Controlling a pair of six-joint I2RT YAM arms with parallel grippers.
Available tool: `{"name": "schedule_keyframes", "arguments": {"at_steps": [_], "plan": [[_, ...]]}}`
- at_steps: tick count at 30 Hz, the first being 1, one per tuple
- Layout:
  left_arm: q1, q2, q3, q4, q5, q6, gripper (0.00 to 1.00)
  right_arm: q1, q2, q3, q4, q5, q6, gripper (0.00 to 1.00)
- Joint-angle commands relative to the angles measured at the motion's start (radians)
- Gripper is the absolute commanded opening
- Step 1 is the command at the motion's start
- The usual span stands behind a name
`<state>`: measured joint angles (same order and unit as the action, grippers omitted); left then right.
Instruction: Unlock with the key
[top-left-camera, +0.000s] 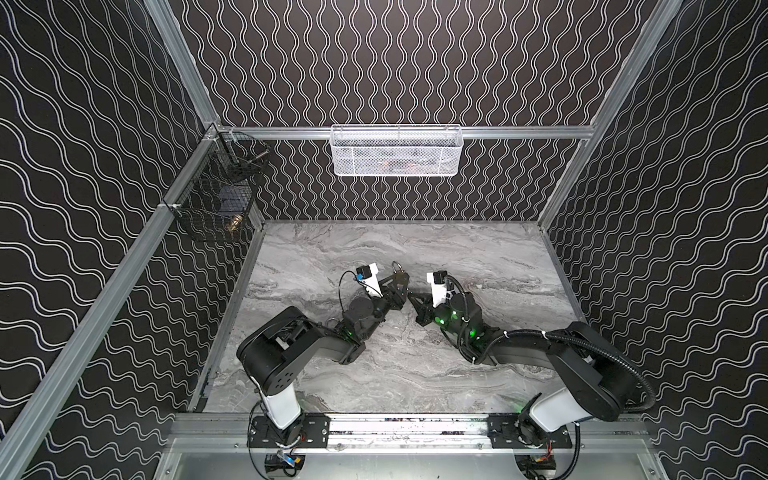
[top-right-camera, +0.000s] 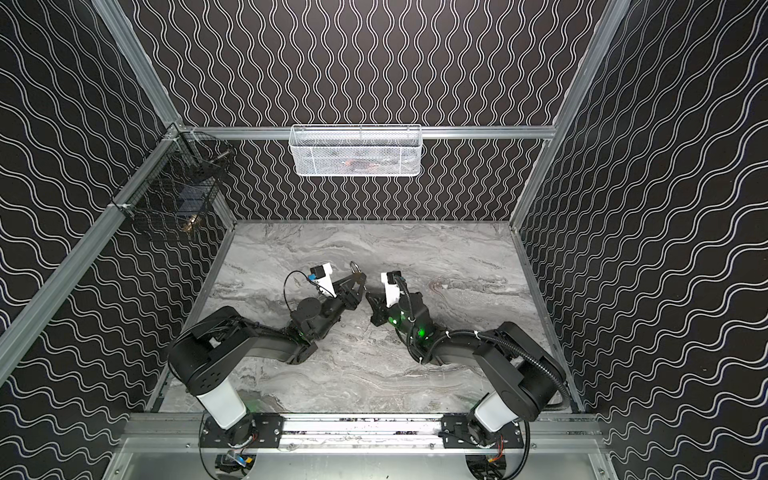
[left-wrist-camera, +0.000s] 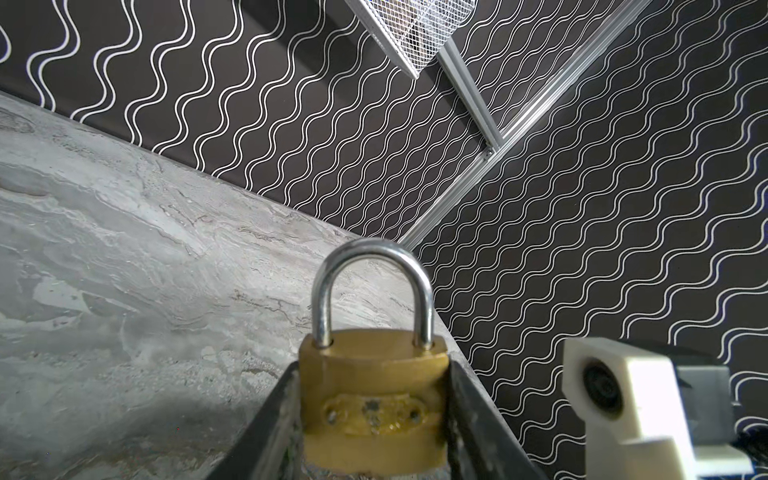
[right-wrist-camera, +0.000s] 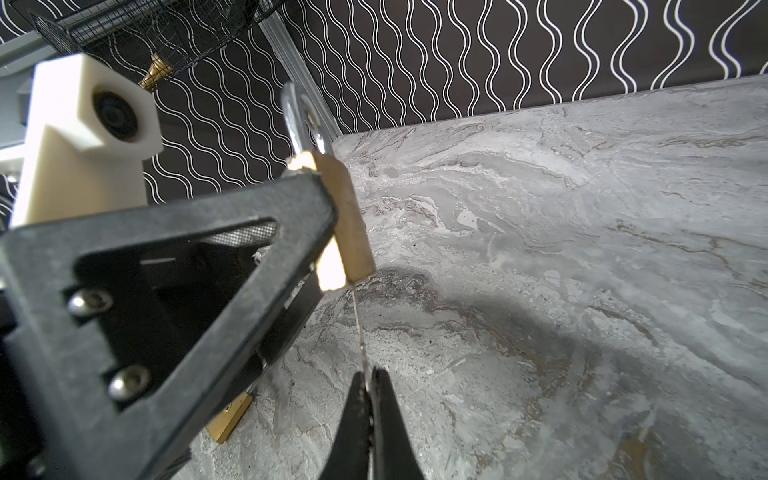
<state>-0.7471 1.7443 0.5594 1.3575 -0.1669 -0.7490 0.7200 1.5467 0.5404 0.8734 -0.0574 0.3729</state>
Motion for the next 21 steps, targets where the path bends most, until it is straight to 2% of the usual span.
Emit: {"name": "schedule_keyframes", "arguments": {"at_steps": [1, 8, 17, 21], "plan": [[-0.001, 0.004, -0.008, 0.129, -0.01, 0.011, 0.26, -0.001, -0.011, -0.005, 0.014, 0.047, 0.001, 0.0], [-0.001, 0.023, -0.023, 0.189, -0.061, -0.031, 0.26, -0.001, -0.031, -0.031, 0.052, 0.021, 0.012, 0.0], [0.009, -0.013, -0.025, 0.19, -0.038, -0.051, 0.26, 0.007, -0.045, -0.058, 0.088, 0.019, 0.029, 0.0], [0.034, -0.031, -0.041, 0.19, -0.003, -0.102, 0.24, 0.012, -0.082, -0.024, 0.0, 0.047, 0.006, 0.0]]}}
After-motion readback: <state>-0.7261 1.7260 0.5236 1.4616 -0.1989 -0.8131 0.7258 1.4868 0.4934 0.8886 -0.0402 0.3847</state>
